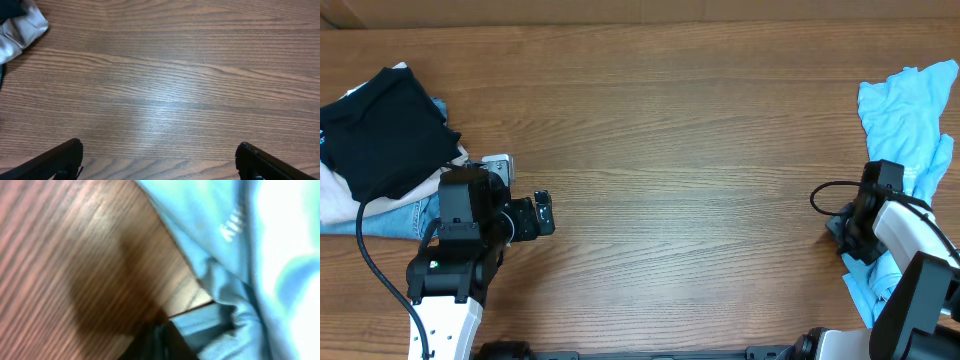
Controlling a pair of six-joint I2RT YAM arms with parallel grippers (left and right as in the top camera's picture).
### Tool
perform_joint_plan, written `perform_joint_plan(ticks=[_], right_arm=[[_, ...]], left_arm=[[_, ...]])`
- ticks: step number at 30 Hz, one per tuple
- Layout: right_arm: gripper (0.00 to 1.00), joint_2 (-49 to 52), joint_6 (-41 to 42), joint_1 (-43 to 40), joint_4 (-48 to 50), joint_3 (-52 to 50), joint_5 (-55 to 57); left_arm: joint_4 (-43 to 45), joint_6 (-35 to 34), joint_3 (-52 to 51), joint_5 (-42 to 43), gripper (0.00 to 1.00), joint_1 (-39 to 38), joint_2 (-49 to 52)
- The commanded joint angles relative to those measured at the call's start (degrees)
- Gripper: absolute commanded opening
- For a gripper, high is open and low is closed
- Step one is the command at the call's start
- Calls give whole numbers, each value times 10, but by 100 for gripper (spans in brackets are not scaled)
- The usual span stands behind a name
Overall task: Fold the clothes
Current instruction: 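Drag the T-shirt with the right gripper toward the table center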
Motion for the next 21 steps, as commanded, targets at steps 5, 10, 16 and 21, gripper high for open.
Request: perform_joint_plan(ticks=[5,10,16,21], right_arm=[[4,20,-19,-2,-10,-18,-54],[4,0,-99,23,-14,18,-228],[4,-61,-144,130,-14,101,-354],[4,-89,-156,253,-12,208,-375]], left_arm=[[7,-7,14,6,100,3,0],[20,-7,14,6,100,3,0],[26,-7,14,5,100,3,0],[30,-7,14,5,98,3,0]])
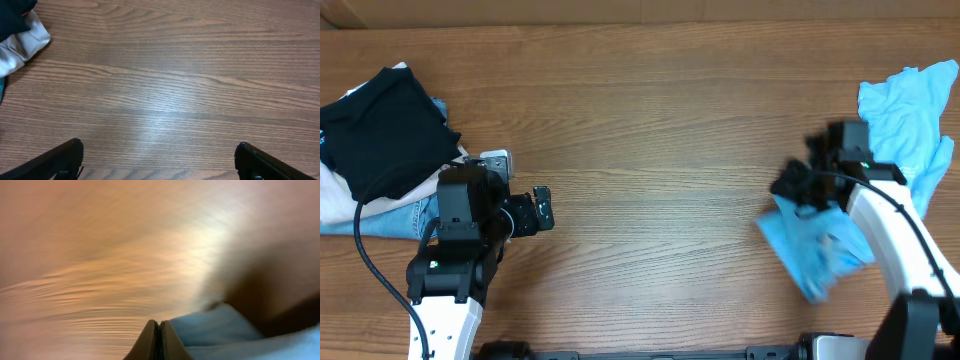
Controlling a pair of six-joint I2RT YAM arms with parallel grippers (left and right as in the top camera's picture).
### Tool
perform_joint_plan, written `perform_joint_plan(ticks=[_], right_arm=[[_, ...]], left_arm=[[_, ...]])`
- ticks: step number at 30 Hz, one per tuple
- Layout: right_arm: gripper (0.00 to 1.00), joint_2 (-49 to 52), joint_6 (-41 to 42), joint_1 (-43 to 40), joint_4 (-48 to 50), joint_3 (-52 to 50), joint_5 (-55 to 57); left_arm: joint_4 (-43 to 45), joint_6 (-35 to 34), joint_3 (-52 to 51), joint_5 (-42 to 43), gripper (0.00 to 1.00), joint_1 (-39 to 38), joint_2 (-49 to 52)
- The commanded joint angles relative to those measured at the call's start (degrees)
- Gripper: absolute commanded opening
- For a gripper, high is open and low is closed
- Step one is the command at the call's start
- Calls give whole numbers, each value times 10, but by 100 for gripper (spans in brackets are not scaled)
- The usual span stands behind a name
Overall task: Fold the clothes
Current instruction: 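Drag the T-shirt with the right gripper toward the table center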
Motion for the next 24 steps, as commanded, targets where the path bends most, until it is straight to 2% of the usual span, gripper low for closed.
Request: perform_joint_plan(ticks=[1,5,11,24], right_arm=[[4,-31,-25,86,9,91,-62],[4,-31,-23,157,58,132,-56],[4,-28,-23,223,134,133,-29],[4,-27,-26,227,91,133,-24]], left_arm=[[5,-5,14,5,98,3,0],[8,-5,14,5,98,3,0],[9,-5,14,5,98,3,0],[31,-5,14,15,98,3,0]])
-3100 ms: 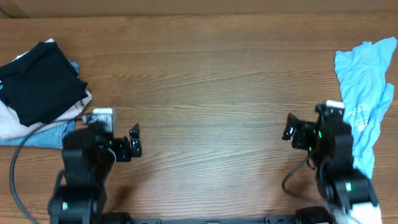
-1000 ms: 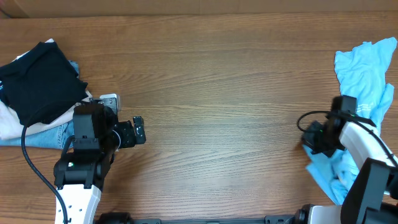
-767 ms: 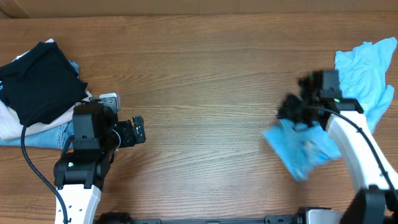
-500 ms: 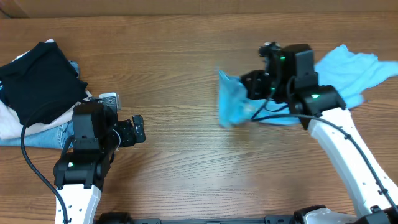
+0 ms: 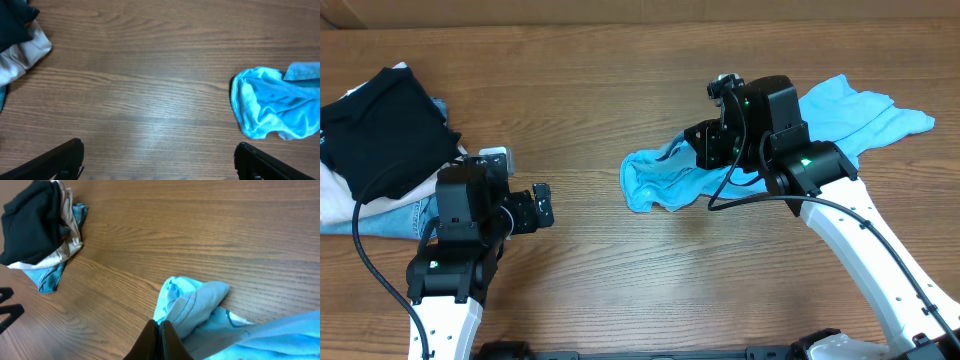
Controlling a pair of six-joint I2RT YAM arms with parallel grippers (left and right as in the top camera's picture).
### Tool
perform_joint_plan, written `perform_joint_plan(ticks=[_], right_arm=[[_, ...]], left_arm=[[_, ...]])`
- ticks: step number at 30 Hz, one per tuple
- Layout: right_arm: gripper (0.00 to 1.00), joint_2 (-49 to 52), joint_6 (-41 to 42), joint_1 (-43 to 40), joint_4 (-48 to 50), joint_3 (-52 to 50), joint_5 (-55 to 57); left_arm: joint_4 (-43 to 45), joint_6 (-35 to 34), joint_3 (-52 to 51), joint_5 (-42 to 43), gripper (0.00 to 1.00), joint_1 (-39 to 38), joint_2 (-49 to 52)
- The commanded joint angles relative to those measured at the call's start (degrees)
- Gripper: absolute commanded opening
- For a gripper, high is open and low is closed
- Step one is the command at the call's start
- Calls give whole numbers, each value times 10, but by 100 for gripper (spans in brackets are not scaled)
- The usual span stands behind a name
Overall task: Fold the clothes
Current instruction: 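Drag the T-shirt with the right gripper toward the table center, then grasp the T-shirt's other end with the left gripper and stretch it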
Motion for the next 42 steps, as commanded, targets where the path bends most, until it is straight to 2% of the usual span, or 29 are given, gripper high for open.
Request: perform_joint_plan(ticks=[1,4,6,10,11,12,14,15,19,21,26,29,35,42], right_arm=[[4,-5,-3,1,3,11,5],[4,-2,-20,5,42,11,10],[4,9,-20,5,110,11,37],[17,48,-15,4,256,11,72],[31,58,-12,4,279,11,72],[57,66,-1,4,292,11,72],[88,76,2,2,289,11,73],[100,76,2,1,276,12,79],[100,68,2,-6,163,12,144],[100,62,8,-12,89,12,184],[100,43,134,-47,-60,12,305],[100,27,160,-75,-96,12,309],[100,-20,159,-141,-146,12,308],[100,-67,159,-190,-190,12,305]], left_arm=[[16,-5,14,24,98,2,0],[41,-3,14,61,100,2,0],[60,-3,14,71,100,2,1],[90,-3,14,95,99,2,6],[93,-4,14,98,98,2,9],[94,-4,14,101,98,2,12],[93,-4,14,107,98,2,19],[93,-4,14,115,100,2,24],[94,-7,14,164,100,-9,48],[94,-31,14,183,100,-26,65],[106,-108,14,187,100,-118,127],[133,-176,14,188,100,-172,165],[234,-311,14,180,100,-253,266],[325,-399,14,146,100,-271,395]])
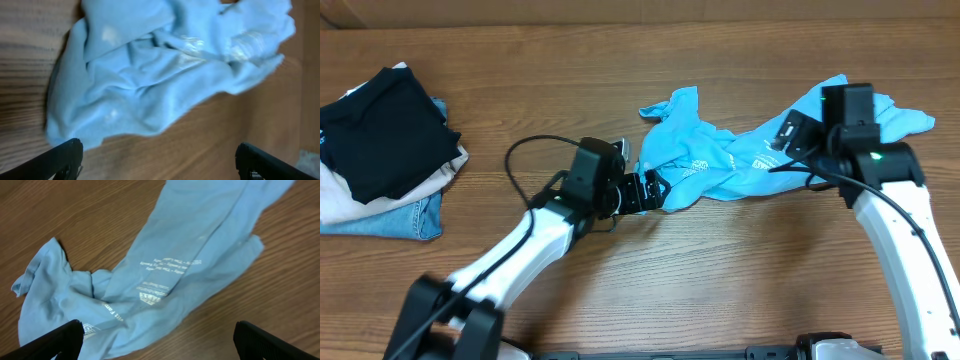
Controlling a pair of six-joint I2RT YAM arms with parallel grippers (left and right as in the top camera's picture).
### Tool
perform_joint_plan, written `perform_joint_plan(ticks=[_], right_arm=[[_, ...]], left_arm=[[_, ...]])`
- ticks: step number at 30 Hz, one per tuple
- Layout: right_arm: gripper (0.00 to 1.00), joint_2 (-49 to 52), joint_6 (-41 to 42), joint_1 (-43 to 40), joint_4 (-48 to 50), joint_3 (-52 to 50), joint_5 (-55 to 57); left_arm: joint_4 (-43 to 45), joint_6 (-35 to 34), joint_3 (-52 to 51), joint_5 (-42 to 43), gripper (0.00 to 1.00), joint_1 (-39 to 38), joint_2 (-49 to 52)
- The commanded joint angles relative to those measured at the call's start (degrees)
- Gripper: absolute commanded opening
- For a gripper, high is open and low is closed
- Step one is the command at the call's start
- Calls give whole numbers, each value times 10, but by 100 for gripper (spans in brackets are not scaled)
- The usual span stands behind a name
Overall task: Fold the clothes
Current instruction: 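Grasp the T-shirt's other end with the left gripper and stretch it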
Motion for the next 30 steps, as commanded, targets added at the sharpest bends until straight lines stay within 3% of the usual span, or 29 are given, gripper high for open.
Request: perform_joint_plan(ticks=[1,8,10,11,12,13,17,22,30], right_arm=[[100,-25,8,-17,-11,9,8],[100,-28,8,-23,-26,9,7],[100,-28,8,-23,-31,9,7],[100,-28,8,-23,-33,9,7],[100,-28,8,-23,-33,9,7],[100,-28,8,-23,-34,9,7],[100,-28,8,-23,-37,9,7],[100,-28,8,-23,-37,8,7],[100,-28,8,-32,-41,9,7]], left_arm=[[21,-97,10,-31,100,-2,60],[109,-157,10,-29,100,-2,138],[122,-149,10,-30,78,-2,140],[127,-142,10,-29,62,0,139],[126,-139,10,-30,36,2,138],[123,-139,10,-30,4,5,137],[104,-135,10,-27,4,31,122],[60,-53,10,-37,4,90,59],[-2,24,10,-74,4,268,-92]])
